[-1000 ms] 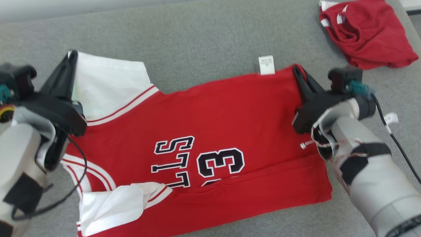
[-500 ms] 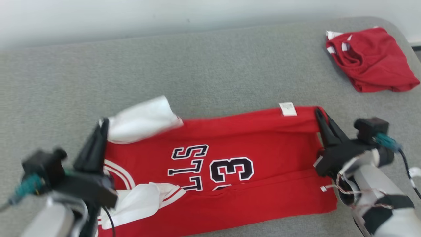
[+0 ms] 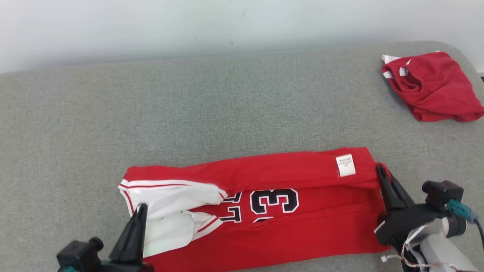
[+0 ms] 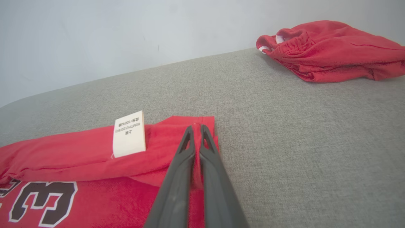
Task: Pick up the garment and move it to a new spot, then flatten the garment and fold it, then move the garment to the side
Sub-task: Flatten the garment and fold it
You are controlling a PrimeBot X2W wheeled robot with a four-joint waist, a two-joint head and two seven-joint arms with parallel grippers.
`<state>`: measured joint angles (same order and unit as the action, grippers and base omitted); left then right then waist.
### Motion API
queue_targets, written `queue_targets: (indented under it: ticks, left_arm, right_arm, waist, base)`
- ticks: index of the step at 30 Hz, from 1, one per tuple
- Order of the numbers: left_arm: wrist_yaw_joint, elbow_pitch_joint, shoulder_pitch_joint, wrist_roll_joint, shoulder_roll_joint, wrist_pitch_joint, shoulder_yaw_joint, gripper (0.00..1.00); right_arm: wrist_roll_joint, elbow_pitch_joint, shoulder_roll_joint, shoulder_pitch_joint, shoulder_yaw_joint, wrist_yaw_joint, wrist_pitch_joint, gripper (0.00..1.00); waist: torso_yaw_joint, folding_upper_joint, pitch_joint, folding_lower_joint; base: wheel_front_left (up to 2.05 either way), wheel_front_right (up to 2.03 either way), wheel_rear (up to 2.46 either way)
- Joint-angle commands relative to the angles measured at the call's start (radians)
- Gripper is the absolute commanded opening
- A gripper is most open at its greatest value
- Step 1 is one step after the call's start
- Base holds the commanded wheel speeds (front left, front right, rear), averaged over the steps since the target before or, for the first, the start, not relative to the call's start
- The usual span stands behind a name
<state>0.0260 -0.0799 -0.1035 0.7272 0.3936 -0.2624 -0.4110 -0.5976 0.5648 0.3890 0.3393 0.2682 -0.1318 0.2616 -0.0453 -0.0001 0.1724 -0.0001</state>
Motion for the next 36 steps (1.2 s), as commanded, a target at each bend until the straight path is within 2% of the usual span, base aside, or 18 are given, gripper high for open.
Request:
queue_targets:
  ticks: [1,7,8,9,14,18,25,36]
  left_arm:
    - [-0.003,-0.012,0.018,-0.015,-0.003,-0.003,0.006,0.00]
    - [-0.015,-0.085,0.056,-0.048,-0.049,-0.003,0.030,0.00]
    - [-0.014,-0.097,0.058,-0.059,-0.051,-0.003,0.029,0.64]
    - [-0.019,-0.103,0.055,-0.067,-0.060,-0.003,0.035,1.00]
    - [-0.043,-0.079,0.056,-0.121,-0.106,-0.003,0.121,1.00]
    - [-0.044,-0.006,0.073,-0.212,-0.161,-0.003,0.250,1.00]
    - [-0.086,0.045,0.111,-0.350,-0.256,-0.003,0.426,1.00]
    - [-0.139,-0.004,0.141,-0.454,-0.320,-0.003,0.505,1.00]
  right_arm:
    - [0.000,-0.005,-0.003,-0.017,-0.003,0.003,0.004,0.00]
    - [-0.002,0.009,-0.014,-0.056,-0.005,0.003,0.004,0.00]
    - [-0.002,0.012,-0.014,-0.058,-0.004,0.003,0.004,0.40]
    - [-0.002,0.013,-0.014,-0.059,-0.004,0.003,0.004,1.00]
    - [0.001,-0.025,-0.008,-0.066,-0.019,0.003,0.004,1.00]
    - [0.009,-0.044,-0.002,-0.073,-0.034,0.003,0.004,1.00]
    - [-0.002,0.017,-0.012,-0.033,-0.029,0.003,-0.021,1.00]
    - [-0.016,0.096,0.002,-0.045,-0.027,0.003,-0.043,1.00]
  waist:
    - [0.001,0.0001,-0.007,0.0001]
    - [-0.001,0.0001,-0.033,0.0001]
    - [0.000,0.0001,-0.036,0.0001]
    - [0.001,0.0001,-0.040,0.0001]
    - [0.006,0.0001,-0.051,0.0001]
    - [0.012,0.0001,-0.065,0.0001]
    - [0.028,0.0001,-0.090,0.0001]
    - [0.047,0.0001,-0.111,0.0001]
  base:
    - [0.00,0.00,0.00]
    - [0.00,0.00,0.00]
    - [0.00,0.00,0.00]
    - [0.00,0.00,0.00]
    - [0.00,0.00,0.00]
    - [0.00,0.00,0.00]
    - [0.00,0.00,0.00]
    - [0.00,0.00,0.00]
